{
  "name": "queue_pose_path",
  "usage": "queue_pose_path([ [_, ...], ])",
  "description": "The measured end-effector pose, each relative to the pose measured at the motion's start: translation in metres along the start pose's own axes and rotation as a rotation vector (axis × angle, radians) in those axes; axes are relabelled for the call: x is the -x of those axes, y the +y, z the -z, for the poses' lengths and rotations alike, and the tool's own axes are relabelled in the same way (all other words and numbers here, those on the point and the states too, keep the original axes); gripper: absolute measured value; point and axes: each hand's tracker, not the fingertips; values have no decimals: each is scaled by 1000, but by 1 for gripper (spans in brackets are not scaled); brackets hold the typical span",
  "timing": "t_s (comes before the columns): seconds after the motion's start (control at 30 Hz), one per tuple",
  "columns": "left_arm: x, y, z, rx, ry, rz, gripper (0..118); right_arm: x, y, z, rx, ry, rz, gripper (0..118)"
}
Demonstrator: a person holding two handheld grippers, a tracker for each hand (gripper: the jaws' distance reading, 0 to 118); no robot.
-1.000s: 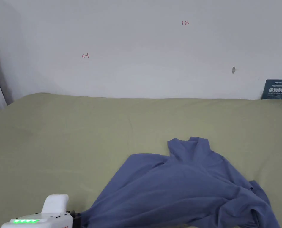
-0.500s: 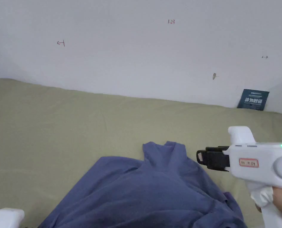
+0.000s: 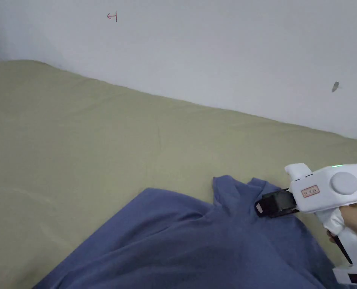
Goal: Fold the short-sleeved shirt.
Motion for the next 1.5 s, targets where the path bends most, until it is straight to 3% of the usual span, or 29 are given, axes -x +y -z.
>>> queue_pose_path([
  [0.07, -1, -1, 1, -2, 2, 5, 1, 4, -4, -4, -22, 0, 51, 94],
  [0.1, -2, -2, 2, -13, 10, 15, 1, 4, -5, -13, -78, 8, 73, 70],
  [0.13, -3, -1, 3, -14, 9, 15, 1, 6, -6, -24, -137, -15, 58, 0],
  [0.2, -2, 1, 5, -26, 1, 6, 1, 16, -12, -49, -231, -61, 31, 1],
  [0.27, 0, 8, 7, -31, -25, -7, 1, 26, -18, -76, -309, -4, 83, 1],
  [0.47, 0, 43, -15, -153, -36, -6, 1, 65, -2, -152, -488, -38, -36, 1],
  [0.6, 8, 89, -48, -251, -41, 19, 1, 83, 9, -217, -622, -33, -30, 1],
  [0.73, 11, 136, -81, -356, -26, 52, 1, 97, 22, -276, -718, -108, -71, 1],
  [1.0, 14, 243, -129, -514, 49, 142, 1, 99, 51, -373, -848, -253, -76, 1],
  [1.27, 9, 342, -158, -586, 114, 171, 1, 89, 96, -430, -893, -328, 28, 1],
  [1.5, 11, 405, -169, -654, 182, 113, 1, 72, 135, -452, -928, -430, 73, 1],
])
